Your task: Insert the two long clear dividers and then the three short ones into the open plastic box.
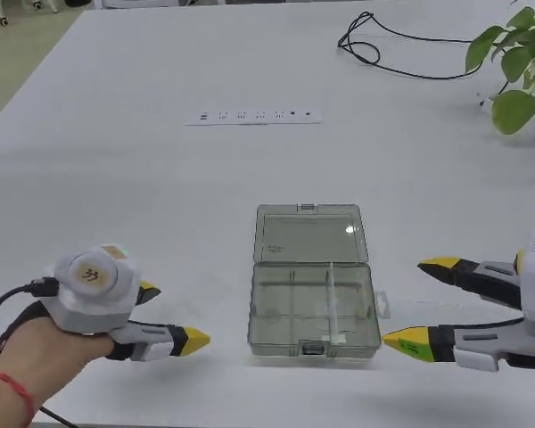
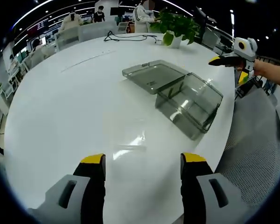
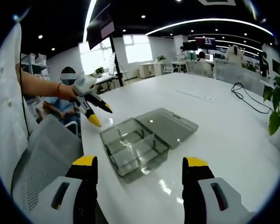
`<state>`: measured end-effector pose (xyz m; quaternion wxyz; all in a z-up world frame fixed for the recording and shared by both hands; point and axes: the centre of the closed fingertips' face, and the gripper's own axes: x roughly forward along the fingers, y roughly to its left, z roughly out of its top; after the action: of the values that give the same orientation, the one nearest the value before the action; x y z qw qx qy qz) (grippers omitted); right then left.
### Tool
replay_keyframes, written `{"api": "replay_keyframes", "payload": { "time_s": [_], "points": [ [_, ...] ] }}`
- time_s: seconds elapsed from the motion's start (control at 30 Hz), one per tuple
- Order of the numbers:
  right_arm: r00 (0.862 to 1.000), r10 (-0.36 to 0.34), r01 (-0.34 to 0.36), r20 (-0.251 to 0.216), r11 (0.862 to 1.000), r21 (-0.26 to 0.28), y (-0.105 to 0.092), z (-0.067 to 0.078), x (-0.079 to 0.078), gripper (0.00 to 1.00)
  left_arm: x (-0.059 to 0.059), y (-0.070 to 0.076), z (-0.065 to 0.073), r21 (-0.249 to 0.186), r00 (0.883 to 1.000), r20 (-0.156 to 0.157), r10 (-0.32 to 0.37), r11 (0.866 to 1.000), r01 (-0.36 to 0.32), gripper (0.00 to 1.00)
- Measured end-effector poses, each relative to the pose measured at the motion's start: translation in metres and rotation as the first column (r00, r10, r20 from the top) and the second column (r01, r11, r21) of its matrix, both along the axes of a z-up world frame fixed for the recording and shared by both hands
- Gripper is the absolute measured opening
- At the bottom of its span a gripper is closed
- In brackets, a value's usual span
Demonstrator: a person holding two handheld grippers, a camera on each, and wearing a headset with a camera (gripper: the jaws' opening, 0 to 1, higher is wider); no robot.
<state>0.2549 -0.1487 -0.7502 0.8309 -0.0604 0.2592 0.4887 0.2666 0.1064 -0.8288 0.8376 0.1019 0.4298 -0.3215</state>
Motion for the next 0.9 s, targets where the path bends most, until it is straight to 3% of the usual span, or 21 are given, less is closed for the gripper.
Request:
{"api": "replay_keyframes", "payload": {
  "time_s": [0.03,0.1,0.17,0.23,0.27,0.3,0.43,0.9],
  "points": [
    [1.000,-0.003,0.003,0.003,1.000,0.000,-0.001,0.001,-0.001,0.75,-0.002,0.004,-0.004,0.026,0.999,-0.032,0.010,1.000,-0.009,0.63],
    [1.000,-0.005,0.005,0.008,1.000,-0.001,-0.003,0.002,-0.001,0.75,0.001,0.004,-0.008,0.044,0.999,-0.036,0.003,0.999,-0.001,0.60],
    [1.000,-0.007,0.007,0.019,1.000,0.002,-0.004,0.004,-0.001,0.75,0.001,0.012,-0.017,0.105,0.998,-0.064,-0.006,0.994,0.012,0.56],
    [1.000,-0.007,0.007,0.025,1.000,0.007,-0.004,0.005,-0.001,0.75,0.003,0.012,-0.021,0.114,0.997,-0.072,-0.005,0.993,0.013,0.53],
    [0.999,-0.005,0.005,0.032,1.000,0.013,-0.003,0.007,-0.001,0.75,0.001,0.014,-0.023,0.142,0.996,-0.089,-0.003,0.990,0.016,0.51],
    [0.999,-0.003,0.003,0.035,1.000,0.013,-0.003,0.007,-0.001,0.75,0.003,0.014,-0.023,0.150,0.997,-0.074,-0.006,0.988,0.017,0.49],
    [0.999,0.012,-0.013,0.052,1.000,0.010,-0.003,0.006,-0.002,0.79,0.006,0.015,-0.022,0.194,0.997,-0.073,-0.013,0.981,0.027,0.44],
    [0.998,0.006,-0.007,0.064,1.000,0.015,-0.007,0.005,-0.001,0.79,0.009,0.019,-0.023,0.213,0.993,-0.107,0.042,0.977,-0.018,0.39]
  ]
}}
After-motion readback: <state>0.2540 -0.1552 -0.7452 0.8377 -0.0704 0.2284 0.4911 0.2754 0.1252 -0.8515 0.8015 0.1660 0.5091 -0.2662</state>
